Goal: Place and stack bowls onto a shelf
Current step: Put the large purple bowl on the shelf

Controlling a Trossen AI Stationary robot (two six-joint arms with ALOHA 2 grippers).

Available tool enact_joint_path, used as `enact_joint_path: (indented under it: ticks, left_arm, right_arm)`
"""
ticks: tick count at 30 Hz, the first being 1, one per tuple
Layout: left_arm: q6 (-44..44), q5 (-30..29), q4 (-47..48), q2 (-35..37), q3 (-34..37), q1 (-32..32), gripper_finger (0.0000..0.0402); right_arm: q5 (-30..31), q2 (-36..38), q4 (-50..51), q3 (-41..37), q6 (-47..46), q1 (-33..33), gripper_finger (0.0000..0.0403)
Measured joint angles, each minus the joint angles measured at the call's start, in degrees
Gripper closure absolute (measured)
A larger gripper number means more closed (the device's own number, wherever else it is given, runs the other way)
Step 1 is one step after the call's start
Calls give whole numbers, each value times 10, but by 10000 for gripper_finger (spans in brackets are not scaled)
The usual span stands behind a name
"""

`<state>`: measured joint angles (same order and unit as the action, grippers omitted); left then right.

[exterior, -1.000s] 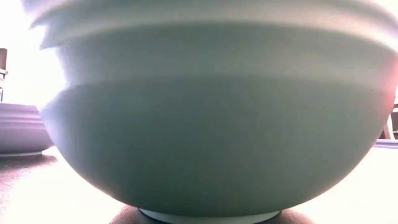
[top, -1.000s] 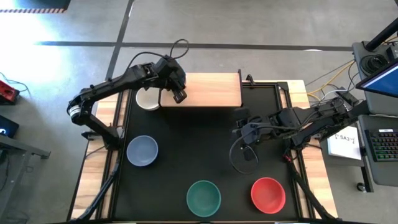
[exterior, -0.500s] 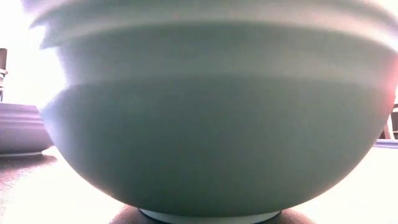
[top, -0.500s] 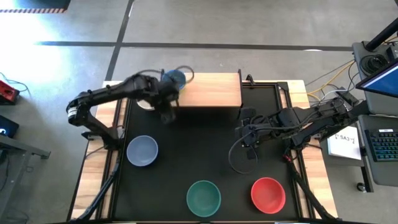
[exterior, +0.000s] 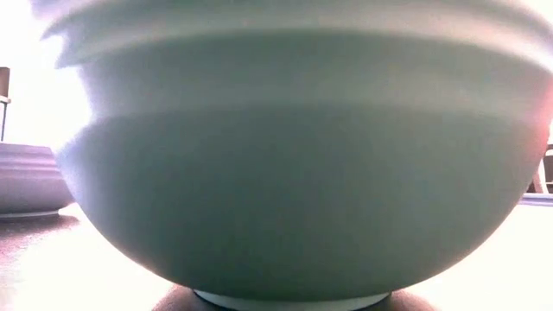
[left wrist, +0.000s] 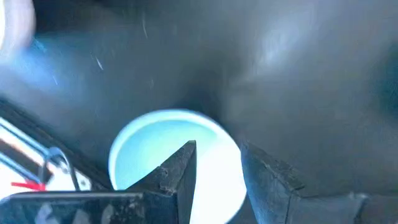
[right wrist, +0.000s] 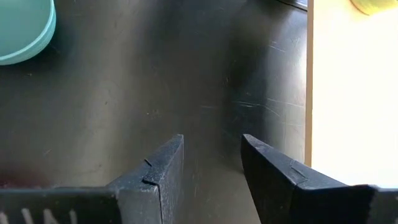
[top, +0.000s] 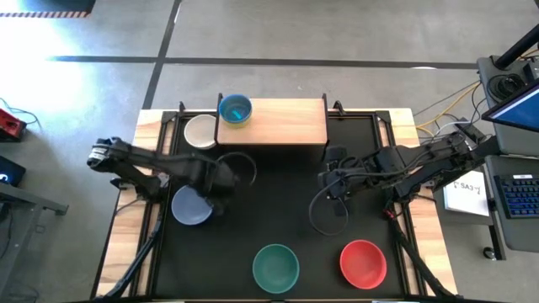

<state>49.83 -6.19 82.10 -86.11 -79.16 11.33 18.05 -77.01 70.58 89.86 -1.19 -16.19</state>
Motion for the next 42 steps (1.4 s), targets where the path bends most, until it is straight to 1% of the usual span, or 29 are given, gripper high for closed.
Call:
enact_joint_path:
  ticks: [2,5,7,11,14,19,24,26,30,33,35,37,38,42]
  left_arm:
    - [36,20,-3,0,26,22,293]
    - [94,91,-18,0,69,39,293]
    - [120,117,-35,-1,92,57,293]
    - [142,114,-100,0,116,90,293]
    - [155,98,-140,0,138,104,293]
    - [174,74,-146,-2,184,107,293]
    - [174,83,-203,-2,213,108,293]
    - [175,81,-209,-2,226,107,293]
    - [187,44,-210,-7,247,107,296]
    - [186,41,-220,-9,259,105,318]
    - [184,44,-227,-9,262,105,346]
    - [179,55,-236,-9,261,104,381]
    - [174,58,-238,-9,258,103,391]
    - [142,76,-253,-9,233,98,397]
  right_arm:
    - [0,0,0,-4,-3,0,252]
    - [0,0,-1,-13,-5,0,252]
    - [0,0,-1,-20,-16,0,252]
    - [-1,0,-1,-30,-36,0,252]
    - [-1,0,-1,-33,-51,0,252]
    - [-3,0,-1,-38,-63,0,252]
    - [-5,0,-1,-42,-63,0,252]
    - [-5,0,-1,-44,-62,0,252]
    - [-5,0,-2,-51,-53,0,252]
    - [-5,0,-2,-59,-42,0,252]
    - [-5,0,-4,-65,-41,0,252]
    - [-5,0,-4,-69,-41,0,252]
    - [-5,0,-5,-71,-41,0,252]
    - [-5,0,-4,-74,-31,0,252]
